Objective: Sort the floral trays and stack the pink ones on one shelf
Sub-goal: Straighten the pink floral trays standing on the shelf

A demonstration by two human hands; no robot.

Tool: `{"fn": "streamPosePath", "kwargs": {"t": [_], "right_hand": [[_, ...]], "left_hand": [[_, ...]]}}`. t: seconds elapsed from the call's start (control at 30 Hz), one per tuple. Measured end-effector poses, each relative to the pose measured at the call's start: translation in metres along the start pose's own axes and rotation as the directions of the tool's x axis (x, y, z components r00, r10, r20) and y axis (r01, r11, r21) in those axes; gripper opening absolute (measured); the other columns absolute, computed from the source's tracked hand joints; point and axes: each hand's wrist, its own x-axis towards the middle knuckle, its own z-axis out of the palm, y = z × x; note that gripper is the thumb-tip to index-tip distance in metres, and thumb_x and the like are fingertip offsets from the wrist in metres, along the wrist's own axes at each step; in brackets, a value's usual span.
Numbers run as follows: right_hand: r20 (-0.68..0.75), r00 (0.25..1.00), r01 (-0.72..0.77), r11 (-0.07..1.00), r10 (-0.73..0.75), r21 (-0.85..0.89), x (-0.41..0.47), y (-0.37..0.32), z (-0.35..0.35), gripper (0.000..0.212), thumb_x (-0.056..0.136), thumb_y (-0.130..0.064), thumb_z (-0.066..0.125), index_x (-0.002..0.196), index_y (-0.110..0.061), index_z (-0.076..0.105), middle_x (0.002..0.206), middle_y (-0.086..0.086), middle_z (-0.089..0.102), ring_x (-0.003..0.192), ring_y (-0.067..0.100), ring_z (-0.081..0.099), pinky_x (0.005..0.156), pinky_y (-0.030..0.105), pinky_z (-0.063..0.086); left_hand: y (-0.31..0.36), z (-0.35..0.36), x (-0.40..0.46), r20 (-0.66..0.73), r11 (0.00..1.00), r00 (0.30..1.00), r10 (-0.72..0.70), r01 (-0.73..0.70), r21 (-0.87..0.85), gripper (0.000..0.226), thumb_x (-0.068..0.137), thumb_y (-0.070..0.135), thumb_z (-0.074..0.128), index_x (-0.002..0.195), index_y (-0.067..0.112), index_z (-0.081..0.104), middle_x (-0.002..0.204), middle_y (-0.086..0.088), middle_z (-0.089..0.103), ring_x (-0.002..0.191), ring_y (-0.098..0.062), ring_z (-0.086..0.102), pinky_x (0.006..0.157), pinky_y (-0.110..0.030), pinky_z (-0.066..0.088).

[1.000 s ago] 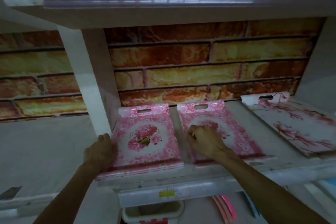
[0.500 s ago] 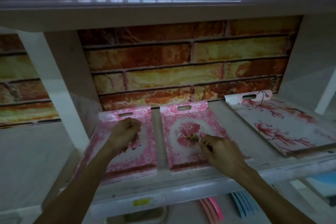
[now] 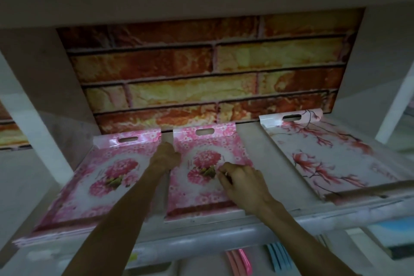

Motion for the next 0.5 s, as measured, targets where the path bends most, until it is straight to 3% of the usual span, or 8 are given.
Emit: {"fn": "streamPosePath", "kwargs": {"t": [0.1,0.23,0.4,0.5], "right_hand": [[-0.037,0.999,0.037,0.999,-0.036,0.028,-0.001,0.004,0.002,0.028,0.098,-0.039,0.041,0.104,-0.024,0.064,0.091,0.0,0.074,0.082,0.022,0.069,0.061,0.03,0.04],[-0.06,0.997,0.048,0.997,-0.044,0.06,-0.002,0.01,-0.002,0.027,0.097,-0.038,0.041,0.103,-0.024,0.064,0.09,0.0,0.074,0.082,0.022,0.068,0.06,0.03,0.036],[-0.104,0.993,-0.041,0.988,0.058,0.152,0.001,0.028,-0.009,0.018,0.097,-0.035,0.051,0.102,-0.024,0.065,0.091,-0.005,0.074,0.081,0.018,0.067,0.061,0.028,0.041],[-0.146,0.979,-0.109,0.969,0.143,0.221,0.001,0.045,-0.008,0.012,0.094,-0.029,0.055,0.103,-0.024,0.062,0.092,-0.004,0.07,0.082,0.017,0.065,0.064,0.029,0.051]], "left_hand": [[0.007,0.01,0.002,-0.027,0.991,0.998,-0.06,0.056,-0.122,0.035,0.091,0.019,0.063,0.113,-0.008,0.06,0.116,-0.022,0.061,0.098,-0.031,0.062,0.07,-0.029,0.043],[0.013,0.015,0.007,-0.11,0.94,0.99,-0.091,0.049,-0.337,0.027,0.093,0.012,0.054,0.11,-0.008,0.06,0.097,-0.023,0.062,0.079,-0.026,0.054,0.061,-0.029,0.041],[0.018,0.001,0.004,-0.18,0.948,0.983,-0.037,-0.022,-0.316,0.036,0.095,0.022,0.045,0.116,-0.001,0.063,0.109,-0.027,0.066,0.098,-0.04,0.063,0.08,-0.041,0.048],[0.018,-0.007,-0.005,-0.262,0.925,0.965,0.02,-0.117,-0.362,0.036,0.095,0.025,0.046,0.107,-0.003,0.065,0.104,-0.028,0.068,0.096,-0.043,0.064,0.074,-0.037,0.047]]}}
